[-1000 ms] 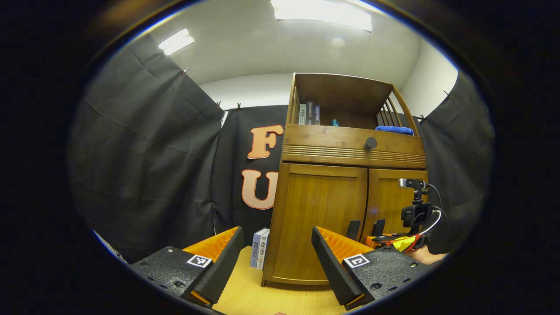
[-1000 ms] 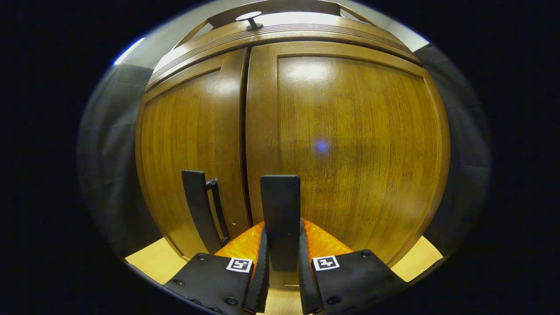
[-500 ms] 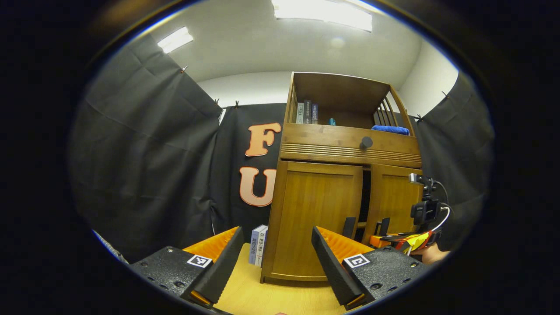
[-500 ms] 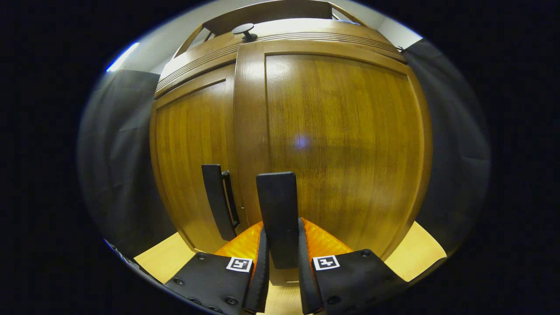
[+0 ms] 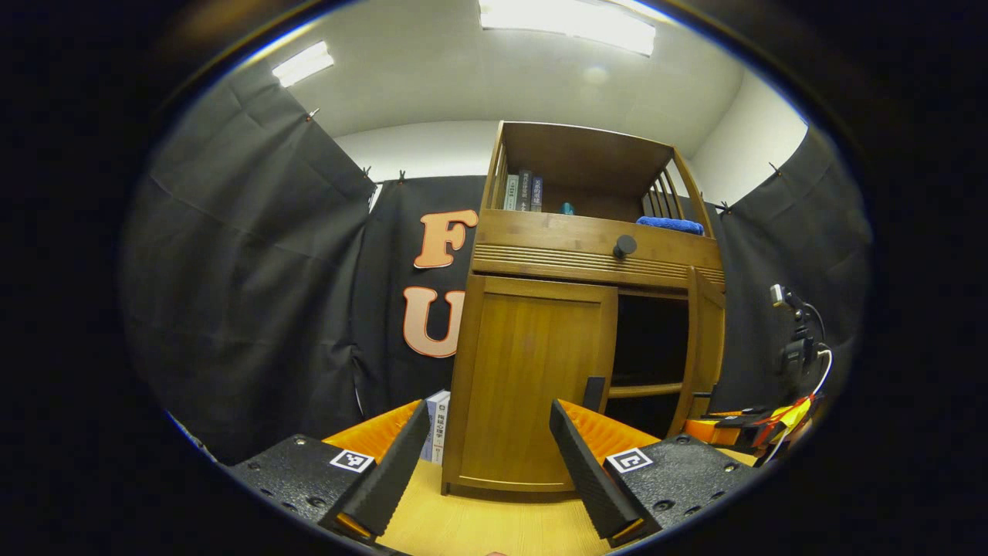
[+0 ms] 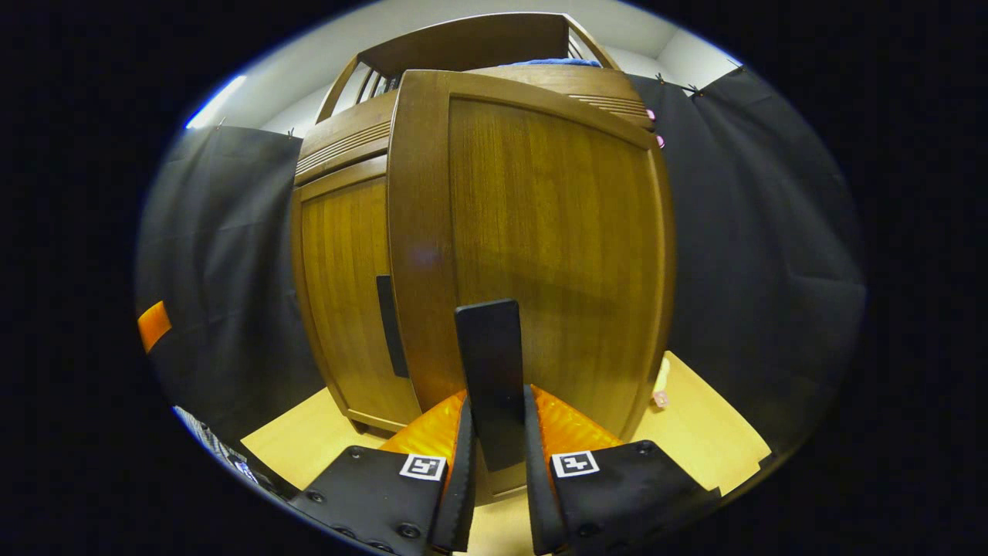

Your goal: Open the right door of the double-door shoe cabinet with the right hand, and open the left door with the left hand.

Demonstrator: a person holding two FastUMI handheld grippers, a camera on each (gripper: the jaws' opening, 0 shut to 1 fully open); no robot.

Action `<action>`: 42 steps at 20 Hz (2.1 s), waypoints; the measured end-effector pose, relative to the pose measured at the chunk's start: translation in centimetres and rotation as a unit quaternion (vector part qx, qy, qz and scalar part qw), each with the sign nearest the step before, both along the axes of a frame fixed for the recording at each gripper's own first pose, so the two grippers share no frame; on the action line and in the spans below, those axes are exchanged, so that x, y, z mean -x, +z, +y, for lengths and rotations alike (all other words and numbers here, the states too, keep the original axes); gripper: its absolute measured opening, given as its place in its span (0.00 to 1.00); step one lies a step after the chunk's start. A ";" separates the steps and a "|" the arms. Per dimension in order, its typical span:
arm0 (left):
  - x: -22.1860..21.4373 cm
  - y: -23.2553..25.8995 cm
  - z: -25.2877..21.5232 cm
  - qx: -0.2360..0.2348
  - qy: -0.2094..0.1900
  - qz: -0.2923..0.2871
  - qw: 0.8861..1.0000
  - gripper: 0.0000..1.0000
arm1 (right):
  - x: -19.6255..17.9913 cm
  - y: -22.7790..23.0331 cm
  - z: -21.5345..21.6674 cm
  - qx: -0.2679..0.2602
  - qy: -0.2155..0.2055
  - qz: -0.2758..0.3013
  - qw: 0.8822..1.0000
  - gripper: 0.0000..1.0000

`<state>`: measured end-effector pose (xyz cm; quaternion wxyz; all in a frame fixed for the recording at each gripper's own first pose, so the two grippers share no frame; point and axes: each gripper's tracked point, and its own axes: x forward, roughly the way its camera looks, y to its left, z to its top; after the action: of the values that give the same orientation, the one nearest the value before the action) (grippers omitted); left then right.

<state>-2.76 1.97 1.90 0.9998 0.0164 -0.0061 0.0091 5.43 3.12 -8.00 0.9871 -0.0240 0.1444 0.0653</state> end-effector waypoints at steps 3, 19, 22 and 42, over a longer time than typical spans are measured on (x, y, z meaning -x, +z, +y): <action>-0.4 -0.4 -1.5 0.006 -0.019 0.003 1.000 0.92 | 1.6 0.6 -1.9 0.003 -0.023 0.000 1.000 0.31; -1.0 -1.7 -5.8 0.029 -0.079 0.012 0.996 0.91 | 5.0 3.0 -11.5 0.033 -0.127 -0.021 0.991 0.27; -1.0 -2.1 -5.5 0.036 -0.074 0.014 0.997 0.91 | 5.1 2.9 -12.6 0.020 -0.129 -0.021 0.991 0.23; -0.1 -2.7 -0.6 0.038 -0.016 0.014 0.999 0.94 | 4.7 4.1 -22.1 -0.034 0.002 0.001 0.999 0.38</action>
<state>-2.66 1.34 -0.76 0.9997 -0.0216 0.0077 -0.0071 0.74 -18.98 -3.85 0.9871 0.0093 0.1425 0.0723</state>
